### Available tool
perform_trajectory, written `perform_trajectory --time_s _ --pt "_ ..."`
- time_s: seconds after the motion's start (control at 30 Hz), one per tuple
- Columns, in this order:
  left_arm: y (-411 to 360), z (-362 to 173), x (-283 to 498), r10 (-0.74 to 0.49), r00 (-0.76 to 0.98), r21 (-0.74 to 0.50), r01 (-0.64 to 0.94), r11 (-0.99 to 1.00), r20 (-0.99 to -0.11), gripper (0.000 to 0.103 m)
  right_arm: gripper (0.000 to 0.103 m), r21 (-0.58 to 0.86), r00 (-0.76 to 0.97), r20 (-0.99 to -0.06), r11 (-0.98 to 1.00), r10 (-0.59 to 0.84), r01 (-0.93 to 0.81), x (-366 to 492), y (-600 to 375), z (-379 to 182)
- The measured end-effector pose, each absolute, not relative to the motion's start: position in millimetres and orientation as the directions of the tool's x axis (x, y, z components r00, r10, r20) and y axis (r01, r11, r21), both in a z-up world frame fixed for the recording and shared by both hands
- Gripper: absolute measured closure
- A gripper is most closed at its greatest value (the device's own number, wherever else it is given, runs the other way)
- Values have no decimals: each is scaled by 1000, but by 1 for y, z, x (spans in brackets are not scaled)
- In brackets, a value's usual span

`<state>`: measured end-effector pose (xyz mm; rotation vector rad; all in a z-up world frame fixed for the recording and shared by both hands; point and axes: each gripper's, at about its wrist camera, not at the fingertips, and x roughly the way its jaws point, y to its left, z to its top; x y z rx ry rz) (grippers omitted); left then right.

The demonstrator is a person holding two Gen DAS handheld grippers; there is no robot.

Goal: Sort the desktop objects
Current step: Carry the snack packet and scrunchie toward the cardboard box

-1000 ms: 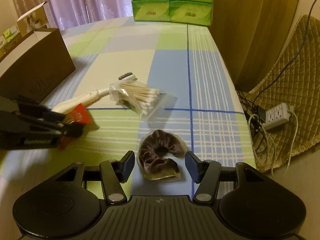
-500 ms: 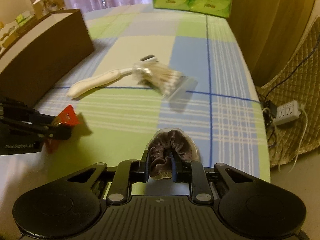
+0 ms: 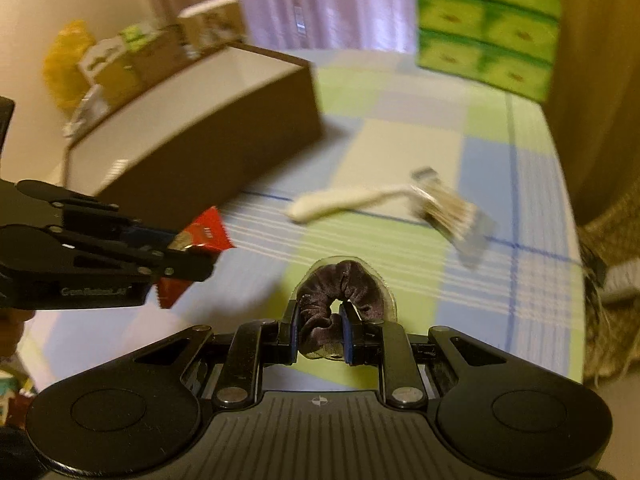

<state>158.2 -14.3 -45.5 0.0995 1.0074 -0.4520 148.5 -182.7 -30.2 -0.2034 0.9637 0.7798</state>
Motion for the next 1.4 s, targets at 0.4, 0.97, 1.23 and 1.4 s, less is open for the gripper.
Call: perform_trajectory --time_s 0.4,0.97,1.23,1.4 --pt "69 4 139 -253 560 -127 254 959 -789 83 86 188 241 -734 531 635 -826 121 -96 0" --pt "158 25 218 -171 652 -52 198 979 -739 83 86 104 306 -691 509 655 -854 168 27 14" --pt "181 1 276 -157 619 -44 194 980 -769 83 86 48 361 -729 569 581 -821 214 59 -3" --pt "190 -13 308 -159 595 -53 192 980 -788 83 86 38 375 -757 609 535 -792 245 66 -13"
